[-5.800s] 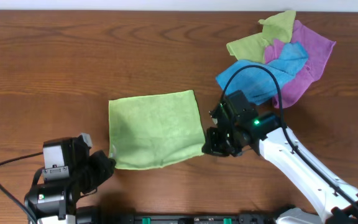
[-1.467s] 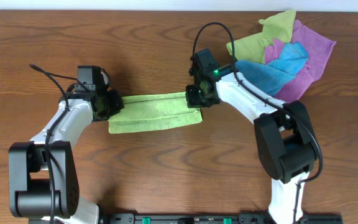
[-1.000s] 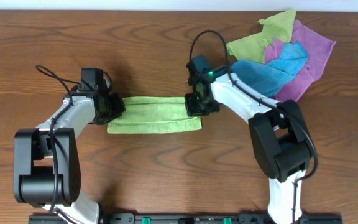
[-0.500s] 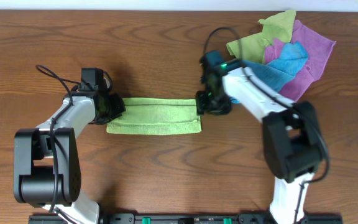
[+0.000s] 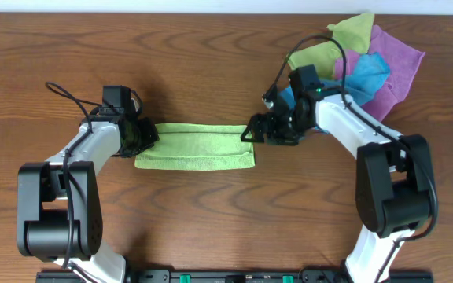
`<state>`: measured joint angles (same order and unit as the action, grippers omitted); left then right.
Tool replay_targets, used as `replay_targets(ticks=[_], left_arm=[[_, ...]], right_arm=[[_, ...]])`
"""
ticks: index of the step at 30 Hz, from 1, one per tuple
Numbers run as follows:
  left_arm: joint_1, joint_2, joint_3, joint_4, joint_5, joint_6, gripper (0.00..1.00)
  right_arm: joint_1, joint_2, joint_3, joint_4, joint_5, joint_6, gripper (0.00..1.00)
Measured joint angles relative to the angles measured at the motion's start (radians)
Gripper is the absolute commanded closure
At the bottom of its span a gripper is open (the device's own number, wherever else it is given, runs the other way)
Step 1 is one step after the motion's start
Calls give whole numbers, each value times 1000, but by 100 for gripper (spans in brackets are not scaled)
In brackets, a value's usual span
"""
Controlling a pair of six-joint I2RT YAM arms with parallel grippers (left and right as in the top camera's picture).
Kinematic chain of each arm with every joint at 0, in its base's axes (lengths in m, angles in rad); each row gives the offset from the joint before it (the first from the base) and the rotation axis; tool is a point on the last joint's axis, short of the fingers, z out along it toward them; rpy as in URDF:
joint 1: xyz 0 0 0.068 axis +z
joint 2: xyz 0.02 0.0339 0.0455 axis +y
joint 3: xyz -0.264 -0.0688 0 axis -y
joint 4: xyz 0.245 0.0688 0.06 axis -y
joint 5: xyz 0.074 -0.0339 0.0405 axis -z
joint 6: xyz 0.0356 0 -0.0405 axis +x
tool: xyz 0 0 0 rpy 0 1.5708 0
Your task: Fold the cloth
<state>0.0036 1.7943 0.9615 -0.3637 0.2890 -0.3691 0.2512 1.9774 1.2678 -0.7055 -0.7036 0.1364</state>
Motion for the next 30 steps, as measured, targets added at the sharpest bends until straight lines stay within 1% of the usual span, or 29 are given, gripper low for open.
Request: replay_targets(ticks=[6, 11, 17, 19, 20, 21, 22, 23, 24, 25, 28, 30], left_arm=[[0, 0, 0, -1, 0, 0, 94], [0, 0, 0, -1, 0, 0, 94], [0, 0, 0, -2, 0, 0, 94], [0, 0, 0, -3, 0, 0, 94], [0, 0, 0, -3, 0, 0, 94], [0, 0, 1, -5, 0, 0, 94], [0, 0, 2, -6, 3, 0, 94], [0, 0, 2, -8, 7, 1, 95], [1, 0, 2, -11, 11, 2, 94], [2, 0, 3, -19, 15, 4, 94], [2, -8, 8, -63, 23, 10, 94], [2, -33, 18, -126, 23, 19, 94]], right_arm=[[0, 0, -99, 100, -61, 3, 10], [0, 0, -142, 191, -117, 40, 11], [14, 20, -151, 252, -163, 93, 14], [24, 28, -151, 266, -177, 103, 23], [32, 33, -151, 271, -176, 116, 33], [34, 38, -151, 275, -179, 116, 44], [35, 44, -151, 275, -170, 124, 60], [35, 53, -152, 277, -158, 135, 78], [34, 60, -153, 276, -152, 137, 90], [33, 68, -156, 275, -134, 146, 99], [22, 81, -156, 253, -132, 161, 98], [10, 82, -141, 200, -127, 165, 99]])
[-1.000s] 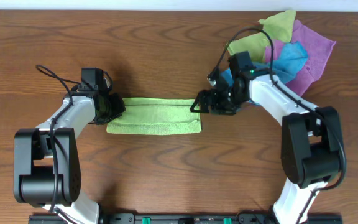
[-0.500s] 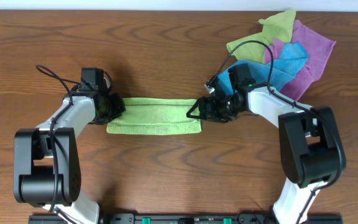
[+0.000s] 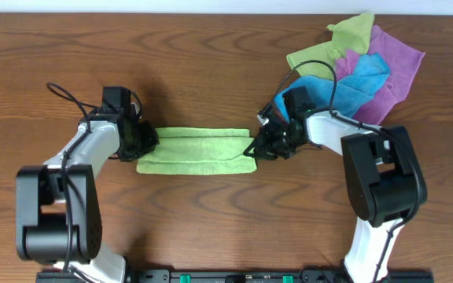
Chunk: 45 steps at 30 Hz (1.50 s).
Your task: Fold the cloth
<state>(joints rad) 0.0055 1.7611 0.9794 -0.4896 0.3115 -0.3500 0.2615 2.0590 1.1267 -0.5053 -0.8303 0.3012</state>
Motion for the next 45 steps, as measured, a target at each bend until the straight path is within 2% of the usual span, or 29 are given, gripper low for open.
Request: replay_targets(ticks=[4, 7, 11, 14, 19, 28, 32, 42, 43, 44, 45], left_arm=[[0, -125, 76, -128, -4, 15, 94], [7, -288, 195, -245, -2, 19, 94], [27, -470, 298, -403, -9, 19, 94], [37, -599, 324, -479, -17, 19, 94], [38, -742, 325, -585, -23, 19, 94], [38, -850, 325, -737, -23, 19, 94], [38, -846, 325, -753, -23, 19, 94], [38, -846, 325, -764, -23, 19, 94], [38, -847, 325, -764, -23, 19, 94], [38, -847, 325, -764, -23, 19, 94], [38, -847, 325, -764, -23, 19, 91]], right_arm=[[-39, 5, 80, -202, 59, -20, 98], [-72, 8, 213, -444, 196, -47, 99], [-86, 8, 411, -721, 494, -22, 98], [-71, 6, 539, -837, 713, 39, 99], [66, 6, 594, -789, 869, 111, 98], [445, 6, 587, -599, 909, 198, 98], [502, 6, 587, -586, 910, 217, 99], [531, 6, 587, -577, 888, 232, 99], [532, 6, 587, -571, 879, 233, 87], [545, 7, 586, -559, 865, 233, 49], [549, 7, 586, -546, 851, 240, 29]])
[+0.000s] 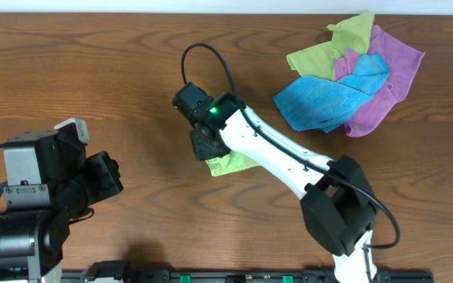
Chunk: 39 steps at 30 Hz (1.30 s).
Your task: Fold the cloth
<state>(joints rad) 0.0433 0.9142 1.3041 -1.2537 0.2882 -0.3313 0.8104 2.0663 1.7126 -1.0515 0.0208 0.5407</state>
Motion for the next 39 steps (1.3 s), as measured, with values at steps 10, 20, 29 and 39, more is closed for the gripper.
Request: replay_targets(ticks=[10, 20, 29, 39], left_arm=[[0, -2, -33, 39, -30, 14, 70], [0, 135, -515, 450, 227, -44, 22], [-48, 404, -711, 884, 500, -175, 14], [-225, 657, -715, 1249, 527, -418, 9]], right_arm=[[-48, 0, 98, -90, -100, -10, 99], [-280, -51, 120, -215, 7, -22, 99], [-381, -51, -165, -2, -47, -46, 99], [-399, -51, -258, 151, -81, -51, 98]])
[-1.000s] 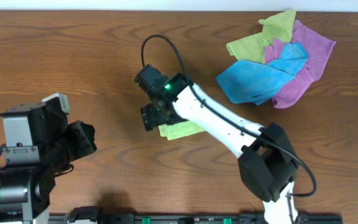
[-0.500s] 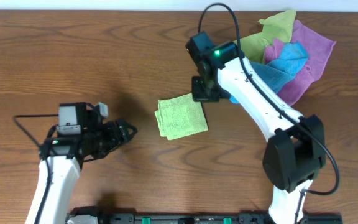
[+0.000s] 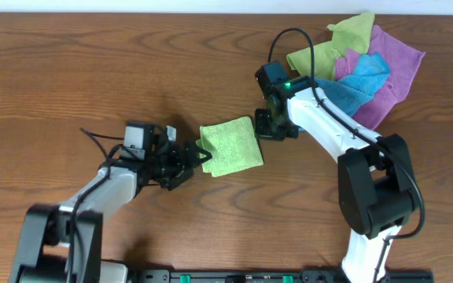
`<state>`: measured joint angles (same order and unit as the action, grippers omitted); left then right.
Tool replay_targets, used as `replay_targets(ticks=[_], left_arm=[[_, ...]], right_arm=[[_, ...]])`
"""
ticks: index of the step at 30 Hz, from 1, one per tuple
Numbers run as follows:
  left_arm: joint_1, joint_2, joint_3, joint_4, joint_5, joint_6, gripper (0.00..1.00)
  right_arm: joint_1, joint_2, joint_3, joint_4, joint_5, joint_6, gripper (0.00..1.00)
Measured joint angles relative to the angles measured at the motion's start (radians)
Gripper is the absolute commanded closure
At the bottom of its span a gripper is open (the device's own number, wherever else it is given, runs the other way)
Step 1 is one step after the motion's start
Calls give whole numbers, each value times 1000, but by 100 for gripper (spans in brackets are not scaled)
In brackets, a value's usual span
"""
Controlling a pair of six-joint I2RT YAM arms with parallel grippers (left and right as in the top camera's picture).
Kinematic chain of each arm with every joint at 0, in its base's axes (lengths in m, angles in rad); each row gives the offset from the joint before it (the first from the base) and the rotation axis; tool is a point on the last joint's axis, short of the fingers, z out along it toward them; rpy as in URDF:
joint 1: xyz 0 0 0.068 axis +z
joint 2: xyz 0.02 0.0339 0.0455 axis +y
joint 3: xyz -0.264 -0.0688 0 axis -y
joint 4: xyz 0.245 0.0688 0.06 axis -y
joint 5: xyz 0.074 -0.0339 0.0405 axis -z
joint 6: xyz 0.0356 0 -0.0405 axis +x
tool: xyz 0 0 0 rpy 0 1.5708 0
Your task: Fold the cloth
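The lime-green cloth [image 3: 231,146] lies folded into a small, roughly square pad in the middle of the table. My left gripper [image 3: 198,156] reaches in from the lower left. Its fingertips sit at the cloth's left edge and look parted. My right gripper [image 3: 267,126] stands just off the cloth's upper right corner, pointing down. It appears open, with no cloth in it. Only the overhead view is given, so the fingers show small and dark.
A heap of other cloths [image 3: 352,71], green, blue and purple, lies at the back right, close behind the right arm. The right arm's cable [image 3: 289,35] loops above its wrist. The wooden table [image 3: 93,71] stretches out to the left and front.
The right gripper has gone from over the cloth's left part to its right edge. The cloth now lies flat as a square. The left gripper has come from the far left to the cloth's left edge.
First the cloth lay as a long strip with a gripper at each end. Then the right arm stood over the left part of the cloth, with the left arm drawn back. Now the cloth is half as long and both grippers flank it.
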<state>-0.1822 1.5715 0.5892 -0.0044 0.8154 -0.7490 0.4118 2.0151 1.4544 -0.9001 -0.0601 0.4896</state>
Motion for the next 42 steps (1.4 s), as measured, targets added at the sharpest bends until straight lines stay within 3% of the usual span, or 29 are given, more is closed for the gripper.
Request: replay_targets(ticks=[8, 20, 28, 33, 35, 42], left_arm=[[-48, 79, 4, 137, 24, -130, 9], [-107, 102, 22, 165, 6, -236, 12], [-112, 122, 18, 121, -37, -255, 65], [-114, 125, 15, 90, -72, -264, 82], [-114, 128, 15, 92, -85, -265, 93], [-113, 138, 13, 135, -95, -263, 94]], right_arm=[[0, 38, 0, 44, -40, 0, 98], [57, 56, -2, 109, -201, 3, 98], [66, 56, -2, 102, -240, 3, 98], [46, 56, -2, 101, -282, 3, 98], [44, 56, -2, 101, -290, 3, 98], [41, 56, -1, 85, -315, -7, 99]])
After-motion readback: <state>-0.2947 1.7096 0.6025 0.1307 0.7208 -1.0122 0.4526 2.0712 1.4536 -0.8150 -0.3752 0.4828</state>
